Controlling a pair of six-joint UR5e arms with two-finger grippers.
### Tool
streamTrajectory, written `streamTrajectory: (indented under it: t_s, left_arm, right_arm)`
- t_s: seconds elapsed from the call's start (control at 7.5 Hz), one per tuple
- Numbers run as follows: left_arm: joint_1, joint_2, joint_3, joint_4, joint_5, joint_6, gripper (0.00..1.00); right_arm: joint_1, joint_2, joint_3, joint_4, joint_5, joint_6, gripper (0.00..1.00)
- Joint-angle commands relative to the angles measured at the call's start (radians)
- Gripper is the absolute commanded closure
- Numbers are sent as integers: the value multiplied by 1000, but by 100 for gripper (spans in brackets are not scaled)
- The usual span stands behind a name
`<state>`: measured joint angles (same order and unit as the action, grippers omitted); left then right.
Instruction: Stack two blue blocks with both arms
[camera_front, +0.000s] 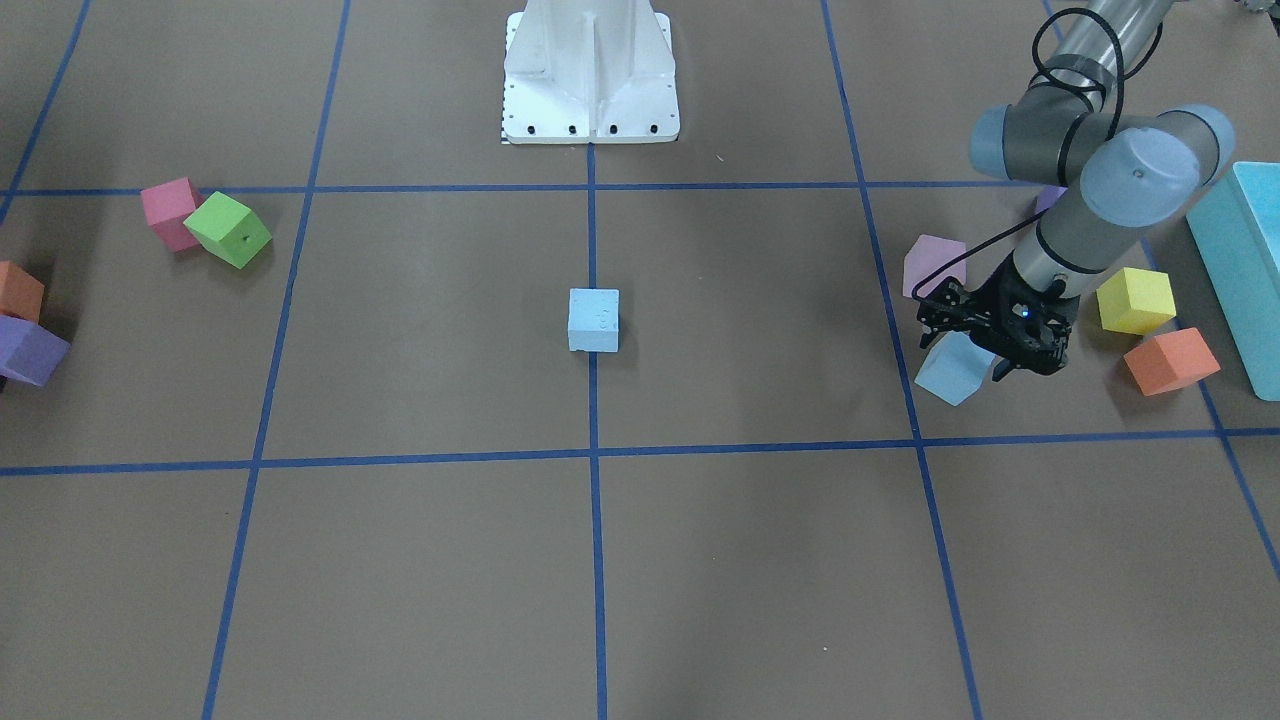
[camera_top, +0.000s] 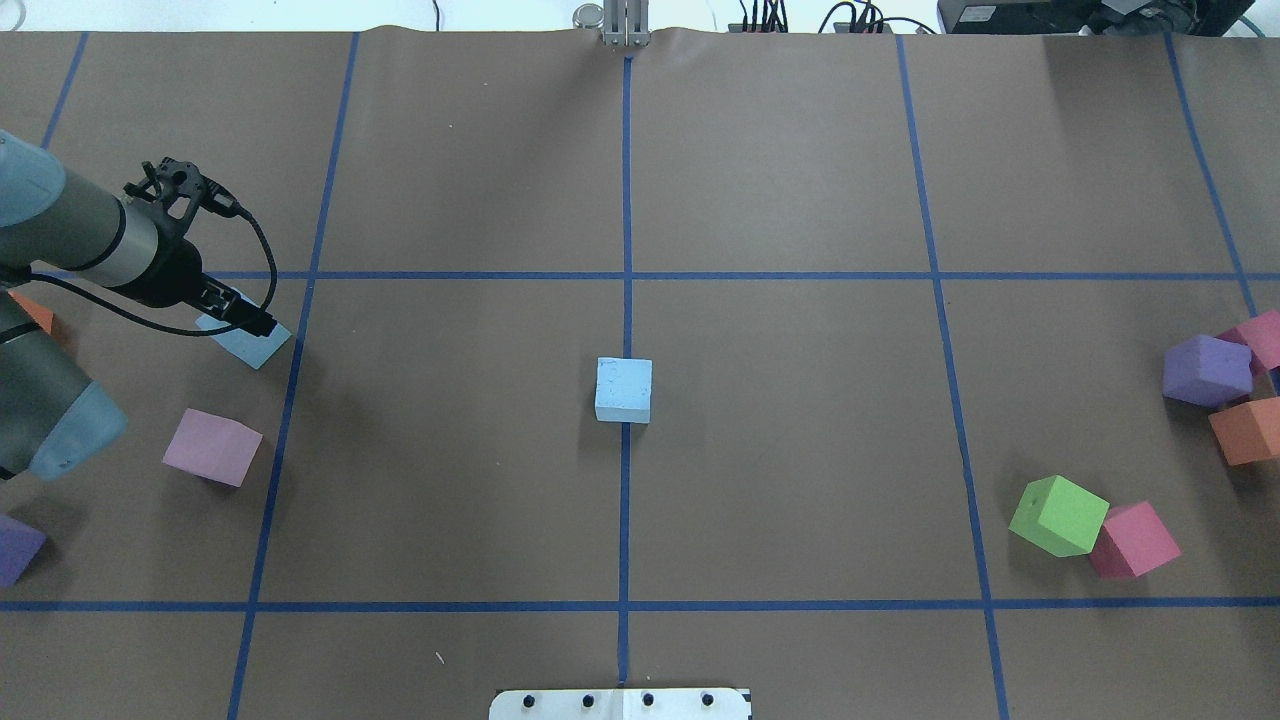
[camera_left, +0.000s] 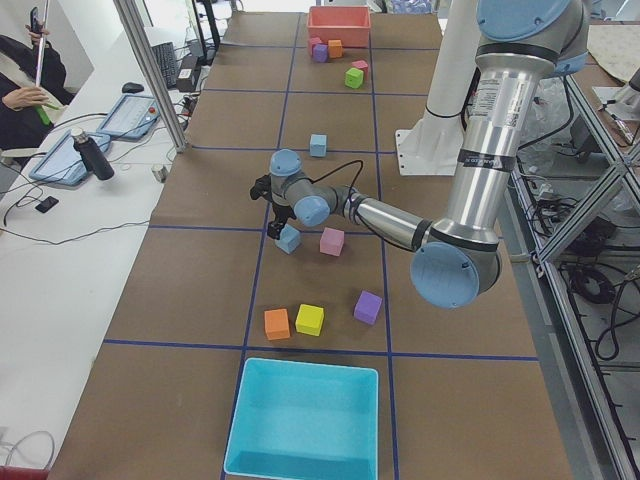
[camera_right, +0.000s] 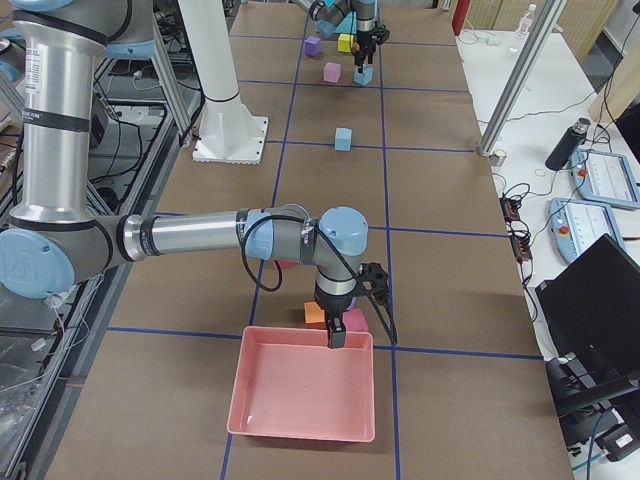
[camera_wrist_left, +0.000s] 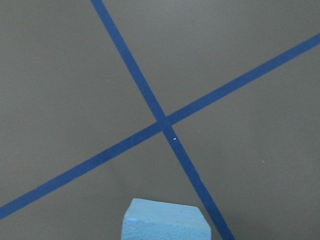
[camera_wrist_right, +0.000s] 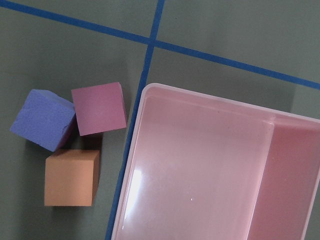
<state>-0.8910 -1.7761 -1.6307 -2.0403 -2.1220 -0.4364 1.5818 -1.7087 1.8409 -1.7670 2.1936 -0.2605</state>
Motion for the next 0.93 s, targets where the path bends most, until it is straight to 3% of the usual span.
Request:
streamTrajectory:
  t_s: [0.0, 0.4, 0.8]
  left_arm:
    - [1, -9, 21, -3, -4, -1, 2]
    - [13, -61, 109, -8, -1, -1, 2]
    - [21, -62, 129, -8, -6, -1, 4]
  right_arm:
    - [0, 1, -2, 0, 0, 1, 0]
    - [0, 1, -5, 1, 0, 1, 0]
    - [0, 3, -14, 1, 1, 1, 0]
